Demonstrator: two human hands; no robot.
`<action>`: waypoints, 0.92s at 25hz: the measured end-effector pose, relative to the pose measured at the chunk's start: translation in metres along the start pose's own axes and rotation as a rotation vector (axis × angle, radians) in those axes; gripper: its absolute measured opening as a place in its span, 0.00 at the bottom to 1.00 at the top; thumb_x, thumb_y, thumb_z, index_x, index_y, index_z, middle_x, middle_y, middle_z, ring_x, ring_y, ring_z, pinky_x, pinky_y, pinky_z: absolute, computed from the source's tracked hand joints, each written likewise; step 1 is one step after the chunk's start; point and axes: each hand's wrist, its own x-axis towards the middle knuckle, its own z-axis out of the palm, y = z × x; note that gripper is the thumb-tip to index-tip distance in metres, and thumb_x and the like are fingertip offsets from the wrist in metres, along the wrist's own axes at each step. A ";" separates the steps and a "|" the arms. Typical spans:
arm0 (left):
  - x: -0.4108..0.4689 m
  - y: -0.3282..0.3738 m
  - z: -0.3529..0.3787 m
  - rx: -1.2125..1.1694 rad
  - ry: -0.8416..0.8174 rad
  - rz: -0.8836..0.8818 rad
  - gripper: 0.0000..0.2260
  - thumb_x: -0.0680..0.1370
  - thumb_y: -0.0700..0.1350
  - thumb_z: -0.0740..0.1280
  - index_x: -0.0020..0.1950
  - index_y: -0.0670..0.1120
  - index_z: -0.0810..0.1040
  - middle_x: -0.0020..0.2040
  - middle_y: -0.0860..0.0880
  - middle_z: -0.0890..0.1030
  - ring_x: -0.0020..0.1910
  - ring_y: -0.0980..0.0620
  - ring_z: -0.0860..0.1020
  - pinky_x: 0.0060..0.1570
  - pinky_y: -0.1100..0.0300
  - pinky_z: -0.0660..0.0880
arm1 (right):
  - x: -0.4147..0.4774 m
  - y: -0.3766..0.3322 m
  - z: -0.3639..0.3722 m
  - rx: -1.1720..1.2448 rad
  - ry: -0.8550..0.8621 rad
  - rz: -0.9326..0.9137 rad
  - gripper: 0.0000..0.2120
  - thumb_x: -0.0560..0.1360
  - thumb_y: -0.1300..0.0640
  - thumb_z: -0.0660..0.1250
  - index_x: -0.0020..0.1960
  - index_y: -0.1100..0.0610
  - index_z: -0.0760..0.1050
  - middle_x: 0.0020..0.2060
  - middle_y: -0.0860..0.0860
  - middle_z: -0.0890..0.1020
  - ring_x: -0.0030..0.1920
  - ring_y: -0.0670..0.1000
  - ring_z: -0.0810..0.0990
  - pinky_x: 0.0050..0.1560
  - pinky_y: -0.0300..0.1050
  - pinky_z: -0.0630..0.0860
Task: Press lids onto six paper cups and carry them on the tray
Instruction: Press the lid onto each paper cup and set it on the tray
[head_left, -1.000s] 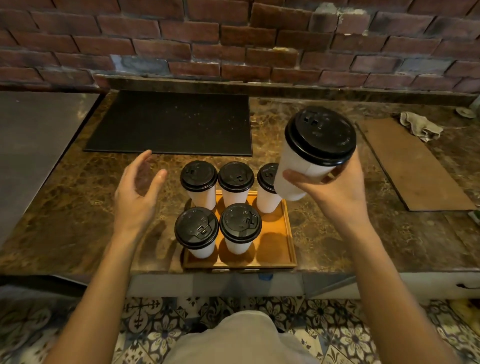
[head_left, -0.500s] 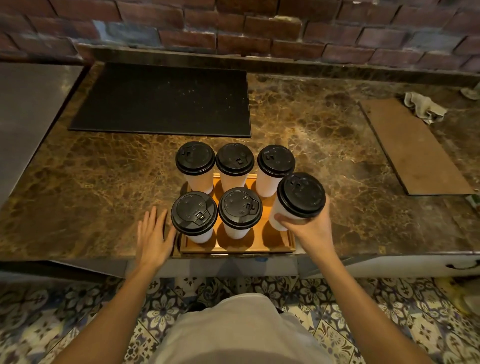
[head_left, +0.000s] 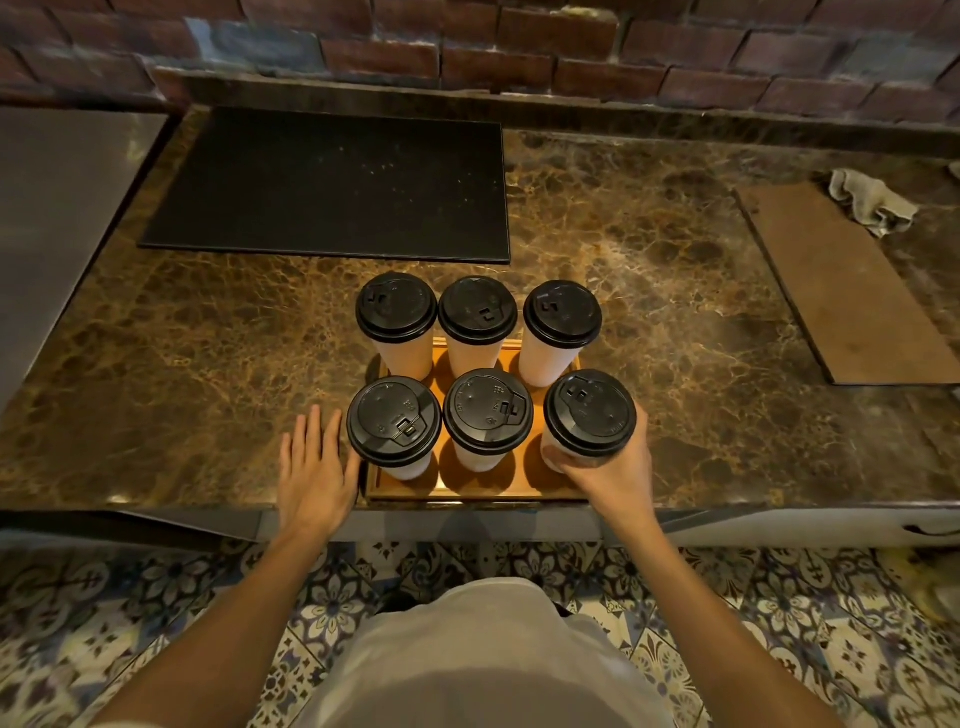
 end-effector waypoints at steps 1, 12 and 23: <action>0.000 0.000 0.000 0.003 0.004 -0.002 0.26 0.82 0.50 0.54 0.77 0.43 0.51 0.78 0.44 0.51 0.77 0.47 0.47 0.74 0.51 0.42 | 0.000 0.000 0.001 0.002 -0.004 -0.002 0.44 0.59 0.60 0.84 0.66 0.48 0.60 0.56 0.35 0.72 0.56 0.23 0.70 0.51 0.19 0.65; -0.001 0.002 -0.005 0.012 -0.030 -0.005 0.26 0.82 0.51 0.52 0.77 0.44 0.49 0.78 0.44 0.48 0.77 0.47 0.45 0.74 0.51 0.40 | -0.005 0.007 0.011 0.009 -0.021 0.011 0.45 0.58 0.58 0.84 0.64 0.43 0.60 0.57 0.35 0.73 0.58 0.27 0.71 0.53 0.21 0.67; -0.001 0.004 -0.010 0.005 -0.053 -0.009 0.26 0.82 0.51 0.52 0.77 0.44 0.48 0.78 0.44 0.46 0.77 0.47 0.44 0.74 0.51 0.39 | -0.005 0.014 -0.013 -0.104 -0.230 0.074 0.45 0.61 0.54 0.82 0.69 0.44 0.59 0.60 0.32 0.70 0.60 0.27 0.69 0.56 0.22 0.67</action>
